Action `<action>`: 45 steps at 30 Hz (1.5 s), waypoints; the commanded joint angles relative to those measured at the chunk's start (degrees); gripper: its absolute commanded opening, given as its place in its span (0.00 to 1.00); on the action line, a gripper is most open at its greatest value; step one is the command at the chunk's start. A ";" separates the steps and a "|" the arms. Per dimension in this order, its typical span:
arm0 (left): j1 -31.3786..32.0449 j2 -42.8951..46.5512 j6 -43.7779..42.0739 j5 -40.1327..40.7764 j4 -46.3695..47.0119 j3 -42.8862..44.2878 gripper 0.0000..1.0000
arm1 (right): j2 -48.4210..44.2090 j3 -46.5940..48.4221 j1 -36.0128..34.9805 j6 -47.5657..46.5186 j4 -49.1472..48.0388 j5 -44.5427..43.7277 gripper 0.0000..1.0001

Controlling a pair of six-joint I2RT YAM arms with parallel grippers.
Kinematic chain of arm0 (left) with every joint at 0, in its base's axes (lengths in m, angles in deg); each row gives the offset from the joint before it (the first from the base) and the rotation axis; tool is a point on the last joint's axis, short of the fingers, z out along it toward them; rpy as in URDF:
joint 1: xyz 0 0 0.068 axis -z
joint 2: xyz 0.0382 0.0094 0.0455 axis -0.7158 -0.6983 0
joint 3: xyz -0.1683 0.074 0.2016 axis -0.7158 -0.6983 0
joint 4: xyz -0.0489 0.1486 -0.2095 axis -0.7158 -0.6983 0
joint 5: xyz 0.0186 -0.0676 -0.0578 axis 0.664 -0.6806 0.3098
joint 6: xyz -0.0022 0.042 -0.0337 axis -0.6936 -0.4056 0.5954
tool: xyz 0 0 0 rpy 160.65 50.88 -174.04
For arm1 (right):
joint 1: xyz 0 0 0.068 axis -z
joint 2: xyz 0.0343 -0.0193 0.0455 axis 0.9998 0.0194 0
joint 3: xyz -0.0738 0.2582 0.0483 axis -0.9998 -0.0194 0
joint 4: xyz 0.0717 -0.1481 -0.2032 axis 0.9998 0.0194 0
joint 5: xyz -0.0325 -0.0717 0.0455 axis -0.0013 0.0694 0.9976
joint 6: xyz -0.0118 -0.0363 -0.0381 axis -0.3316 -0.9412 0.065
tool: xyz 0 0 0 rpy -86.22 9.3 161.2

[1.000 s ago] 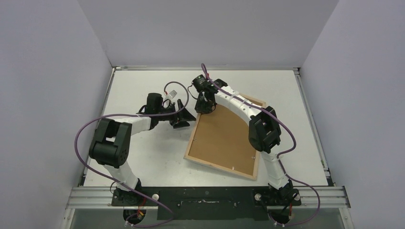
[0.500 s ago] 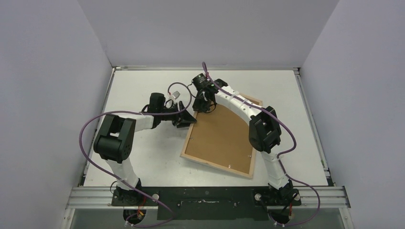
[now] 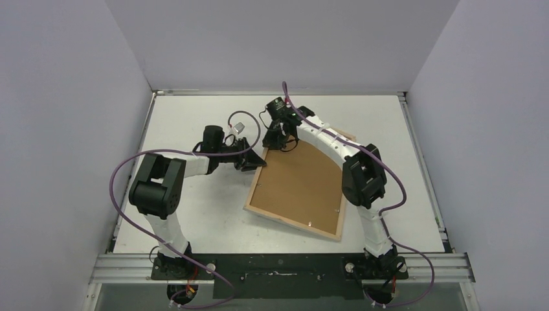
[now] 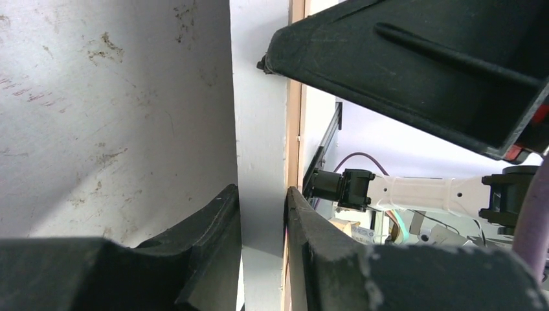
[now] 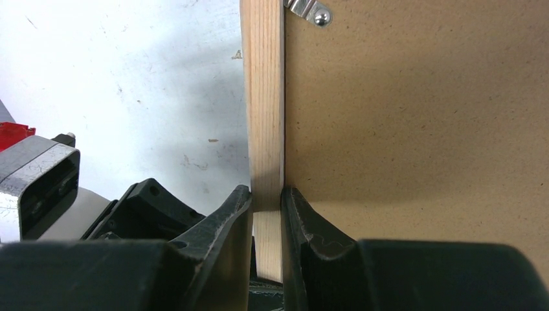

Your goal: Put the photo into the frame

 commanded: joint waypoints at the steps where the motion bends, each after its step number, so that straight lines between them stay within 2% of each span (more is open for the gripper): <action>1: 0.67 1.27 1.15 -3.56 4.43 4.02 0.00 | -6.05 -0.42 0.10 2.53 -7.84 2.33 0.22; 4: 0.26 2.56 0.70 -3.18 2.87 5.01 0.00 | -7.22 -0.64 0.58 -0.43 -5.31 -0.54 0.36; 7: -0.63 4.76 -2.17 -1.23 -3.63 6.65 0.00 | -10.48 -2.73 3.03 -1.48 -4.39 -2.25 0.43; 12: -2.93 9.17 -10.39 2.44 -16.98 10.80 0.00 | -16.98 -7.31 6.21 -3.13 -5.66 -2.97 0.49; 17: -6.09 12.18 -18.14 5.53 -34.02 17.57 0.00 | -22.07 -8.45 6.74 -6.09 -2.93 -7.02 0.51; 22: -6.98 13.35 -29.01 14.53 -56.31 30.72 0.00 | -25.17 -7.64 6.76 -7.48 0.59 -8.84 0.52; 25: -6.06 14.76 -31.59 21.16 -64.20 35.16 0.00 | -24.63 -4.06 6.71 -8.39 5.23 -8.84 0.52; 33: -1.64 21.11 -31.75 30.04 -66.34 38.26 0.00 | -24.30 -0.74 6.67 -7.34 8.98 -5.04 0.53; 41: 0.48 23.22 -33.22 33.18 -68.85 44.23 0.00 | -23.98 0.92 6.62 -5.23 9.45 -0.80 0.53; 45: 1.86 23.84 -36.69 33.92 -68.05 46.22 0.00 | -24.43 0.49 6.62 -4.13 8.10 0.72 0.53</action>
